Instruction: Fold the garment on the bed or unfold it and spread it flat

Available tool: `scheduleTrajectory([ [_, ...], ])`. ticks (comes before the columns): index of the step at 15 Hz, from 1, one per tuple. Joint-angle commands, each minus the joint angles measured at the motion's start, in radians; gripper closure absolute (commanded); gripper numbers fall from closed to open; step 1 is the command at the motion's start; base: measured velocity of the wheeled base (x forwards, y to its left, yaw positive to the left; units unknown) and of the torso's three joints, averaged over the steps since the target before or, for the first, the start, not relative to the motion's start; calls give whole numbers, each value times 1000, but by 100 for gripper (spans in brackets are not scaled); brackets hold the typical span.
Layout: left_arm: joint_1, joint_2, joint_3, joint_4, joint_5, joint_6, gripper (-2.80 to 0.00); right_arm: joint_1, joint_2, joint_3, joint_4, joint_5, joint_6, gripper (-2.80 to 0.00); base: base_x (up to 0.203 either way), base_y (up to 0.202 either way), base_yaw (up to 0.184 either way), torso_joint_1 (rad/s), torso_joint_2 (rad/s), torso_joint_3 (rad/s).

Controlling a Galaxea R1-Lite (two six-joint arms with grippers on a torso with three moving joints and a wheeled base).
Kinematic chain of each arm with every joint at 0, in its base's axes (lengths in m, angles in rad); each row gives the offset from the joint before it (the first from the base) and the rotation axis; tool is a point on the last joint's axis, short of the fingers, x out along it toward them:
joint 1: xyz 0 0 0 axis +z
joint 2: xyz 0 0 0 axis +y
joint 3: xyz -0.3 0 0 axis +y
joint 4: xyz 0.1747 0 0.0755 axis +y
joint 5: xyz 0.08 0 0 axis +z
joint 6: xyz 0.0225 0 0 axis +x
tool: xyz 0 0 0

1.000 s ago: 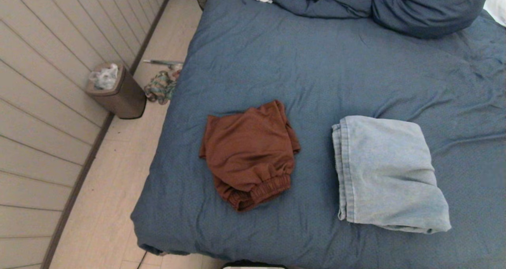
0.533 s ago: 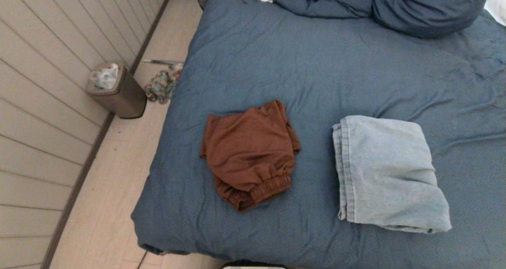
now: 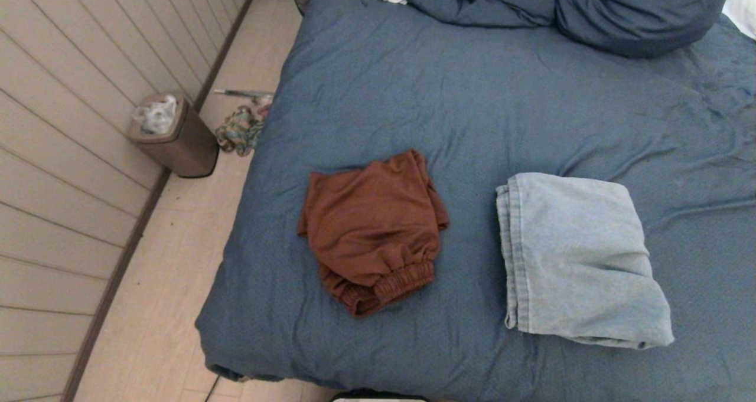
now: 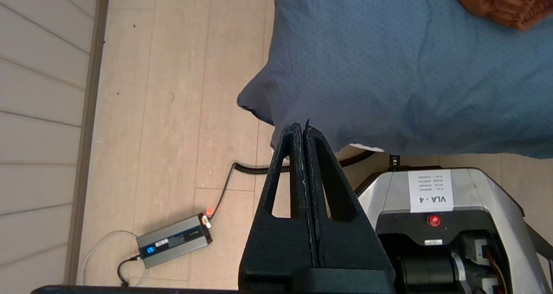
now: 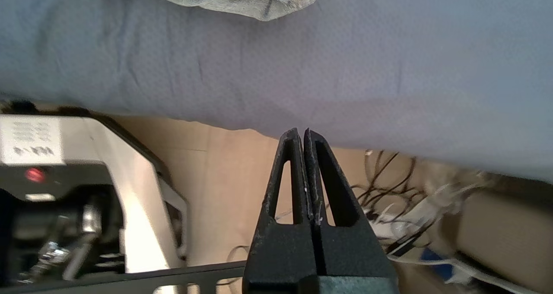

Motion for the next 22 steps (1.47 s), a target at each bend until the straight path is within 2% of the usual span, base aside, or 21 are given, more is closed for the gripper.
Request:
scheduleTrajectory([
  [1, 0, 2, 2, 13, 0, 0, 0, -92, -11, 2, 4, 31, -28, 0, 0, 0, 0, 0, 0, 0],
  [2, 0, 2, 2, 12, 0, 0, 0, -113, -21, 2, 4, 44, -38, 0, 0, 0, 0, 0, 0, 0],
  [5, -1, 2, 2, 11, 1, -1, 0, -88, -189, 4, 5, 80, -37, 0, 0, 0, 0, 0, 0, 0],
  [7, -1, 2, 19, -19, 18, -24, 0, -80, -286, 52, -57, 118, 28, 0, 0, 0, 0, 0, 0, 0],
  [8, 0, 2, 44, -105, 30, -46, 0, -77, -286, 101, -165, 153, 74, 0, 0, 0, 0, 0, 0, 0],
  [10, 0, 1, 130, -338, 44, -70, 0, -72, -277, 218, -375, 253, 105, 0, 0, 0, 0, 0, 0, 0],
  [11, 0, 1, 160, -399, 44, -72, 0, -71, -275, 226, -396, 274, 108, 0, 0, 0, 0, 0, 0, 0],
  [14, 0, 2, 160, -386, 43, -81, 0, -71, -274, 224, -382, 277, 129, 0, 0, 0, 0, 0, 0, 0],
  [22, 0, 2, 160, -386, 41, -81, 0, -70, -272, 224, -383, 275, 122, 0, 0, 0, 0, 0, 0, 0],
])
